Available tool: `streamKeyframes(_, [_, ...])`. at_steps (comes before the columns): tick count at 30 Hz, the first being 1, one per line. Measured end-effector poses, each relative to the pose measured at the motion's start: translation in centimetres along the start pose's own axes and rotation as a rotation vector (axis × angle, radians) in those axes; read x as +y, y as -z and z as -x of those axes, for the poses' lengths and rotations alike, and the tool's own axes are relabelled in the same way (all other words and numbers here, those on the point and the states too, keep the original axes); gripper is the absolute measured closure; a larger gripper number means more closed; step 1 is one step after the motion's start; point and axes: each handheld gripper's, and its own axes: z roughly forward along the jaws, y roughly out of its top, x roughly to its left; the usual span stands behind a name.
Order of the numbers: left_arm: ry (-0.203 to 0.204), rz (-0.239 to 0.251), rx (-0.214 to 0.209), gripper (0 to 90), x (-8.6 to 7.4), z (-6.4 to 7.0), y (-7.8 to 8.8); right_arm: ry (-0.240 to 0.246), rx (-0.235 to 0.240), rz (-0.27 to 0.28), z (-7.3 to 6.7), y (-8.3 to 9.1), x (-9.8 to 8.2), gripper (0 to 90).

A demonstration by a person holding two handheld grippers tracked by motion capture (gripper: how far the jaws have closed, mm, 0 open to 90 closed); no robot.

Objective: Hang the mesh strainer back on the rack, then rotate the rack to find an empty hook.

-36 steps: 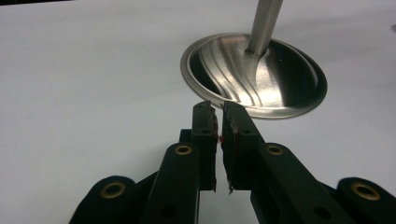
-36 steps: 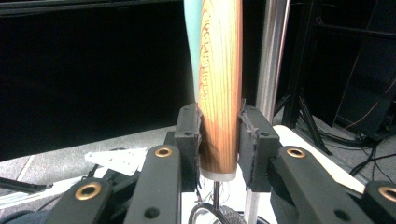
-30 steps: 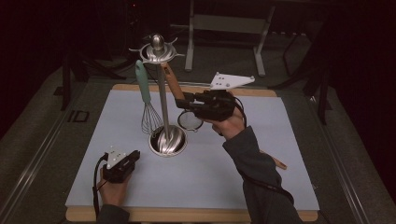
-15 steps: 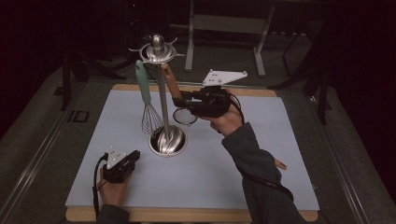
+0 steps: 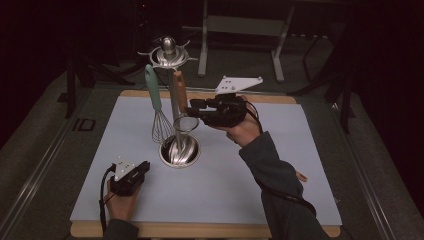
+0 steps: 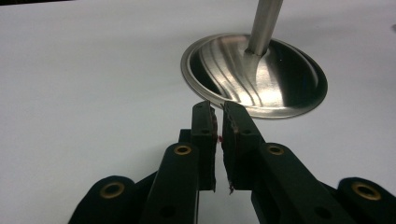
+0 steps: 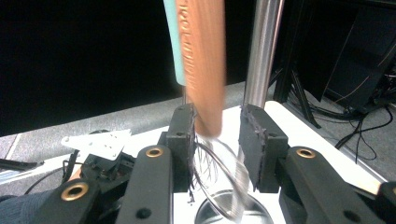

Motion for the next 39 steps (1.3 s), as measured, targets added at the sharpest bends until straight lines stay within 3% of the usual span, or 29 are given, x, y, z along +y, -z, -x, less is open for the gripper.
streamKeyframes(10, [0.001,-0.002,0.000,83.3,0.0,0.0,0.0,0.004,-0.023,-0.023,0.4,0.9,-0.3,65.0])
streamKeyframes(27, [0.013,0.011,0.004,83.2,0.0,-0.1,0.1,-0.041,-0.101,-0.056,2.1,3.1,-2.7,64.1])
streamKeyframes(33, [0.065,0.101,-0.002,83.4,0.6,0.0,1.5,-0.054,-0.150,-0.106,2.5,4.1,-4.7,61.4])
streamKeyframes(36, [0.084,0.173,-0.020,83.4,1.7,0.3,2.7,-0.077,-0.178,-0.129,2.9,4.6,-6.2,59.9])
streamKeyframes(39, [0.078,0.240,-0.042,83.7,3.1,0.9,3.9,-0.107,-0.208,-0.154,3.1,5.0,-7.7,58.0])
